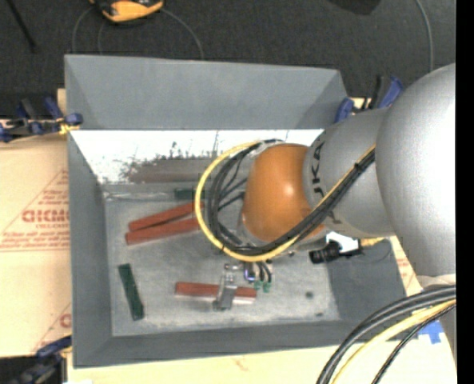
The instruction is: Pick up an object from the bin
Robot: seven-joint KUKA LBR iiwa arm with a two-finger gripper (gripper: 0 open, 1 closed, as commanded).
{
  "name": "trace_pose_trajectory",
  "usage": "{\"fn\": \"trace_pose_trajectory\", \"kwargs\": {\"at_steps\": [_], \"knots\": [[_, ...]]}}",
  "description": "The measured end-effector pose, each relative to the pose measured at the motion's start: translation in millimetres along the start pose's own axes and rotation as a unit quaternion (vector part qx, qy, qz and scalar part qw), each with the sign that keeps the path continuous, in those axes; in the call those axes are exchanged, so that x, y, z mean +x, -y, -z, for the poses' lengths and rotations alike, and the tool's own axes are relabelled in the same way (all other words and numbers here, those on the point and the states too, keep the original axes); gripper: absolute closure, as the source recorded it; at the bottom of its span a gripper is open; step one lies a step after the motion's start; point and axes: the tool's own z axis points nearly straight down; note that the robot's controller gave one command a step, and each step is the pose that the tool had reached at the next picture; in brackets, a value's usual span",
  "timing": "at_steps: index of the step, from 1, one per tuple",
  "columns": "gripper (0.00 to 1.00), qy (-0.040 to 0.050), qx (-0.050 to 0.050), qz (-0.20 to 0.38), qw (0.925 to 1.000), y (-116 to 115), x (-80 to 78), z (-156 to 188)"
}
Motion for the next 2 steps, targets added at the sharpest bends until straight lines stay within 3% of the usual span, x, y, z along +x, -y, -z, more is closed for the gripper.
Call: {"fn": "trace_pose_trajectory", "kwargs": {"at_steps": [1, 2], "knots": [[1.00, -0.0007, 0.001, 0.081, 0.9968, -12.5, 25.3, -27.7], [1.00, -0.0007, 0.001, 0.080, 0.9968, -12.5, 25.2, -27.7]]}}
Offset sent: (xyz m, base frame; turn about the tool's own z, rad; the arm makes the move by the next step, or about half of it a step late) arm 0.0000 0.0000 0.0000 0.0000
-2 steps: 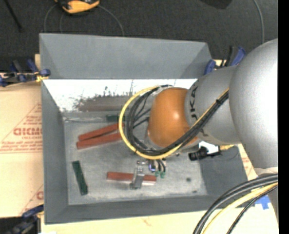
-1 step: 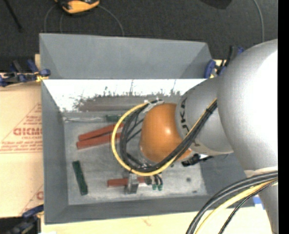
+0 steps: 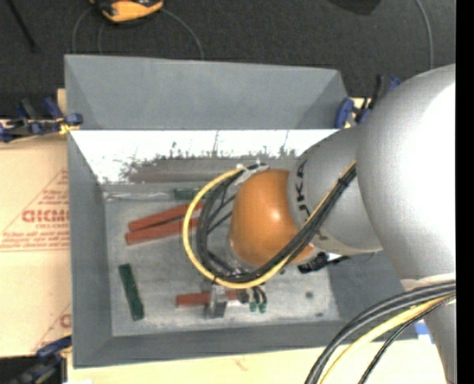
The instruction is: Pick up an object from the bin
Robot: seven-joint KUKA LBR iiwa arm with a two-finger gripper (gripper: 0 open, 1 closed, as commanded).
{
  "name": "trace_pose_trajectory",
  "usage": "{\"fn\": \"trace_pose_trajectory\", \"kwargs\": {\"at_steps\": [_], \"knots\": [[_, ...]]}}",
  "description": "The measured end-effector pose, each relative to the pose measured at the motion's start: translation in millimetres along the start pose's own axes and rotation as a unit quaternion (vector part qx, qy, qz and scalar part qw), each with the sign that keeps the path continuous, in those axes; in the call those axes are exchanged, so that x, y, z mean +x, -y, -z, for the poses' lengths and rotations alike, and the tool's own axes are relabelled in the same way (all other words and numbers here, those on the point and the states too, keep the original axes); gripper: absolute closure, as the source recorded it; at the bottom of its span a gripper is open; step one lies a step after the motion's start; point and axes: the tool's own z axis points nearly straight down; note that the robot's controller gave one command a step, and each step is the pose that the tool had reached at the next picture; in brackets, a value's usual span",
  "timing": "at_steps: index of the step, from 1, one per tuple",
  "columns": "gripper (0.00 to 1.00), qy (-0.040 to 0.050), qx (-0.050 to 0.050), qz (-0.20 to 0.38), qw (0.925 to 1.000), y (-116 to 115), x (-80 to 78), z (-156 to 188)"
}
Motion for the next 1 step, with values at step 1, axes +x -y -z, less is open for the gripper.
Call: {"fn": "trace_pose_trajectory", "kwargs": {"at_steps": [1], "knots": [[1.00, 0.0011, -0.001, -0.011, 0.9999, -12.9, -0.2, 149.2]]}}
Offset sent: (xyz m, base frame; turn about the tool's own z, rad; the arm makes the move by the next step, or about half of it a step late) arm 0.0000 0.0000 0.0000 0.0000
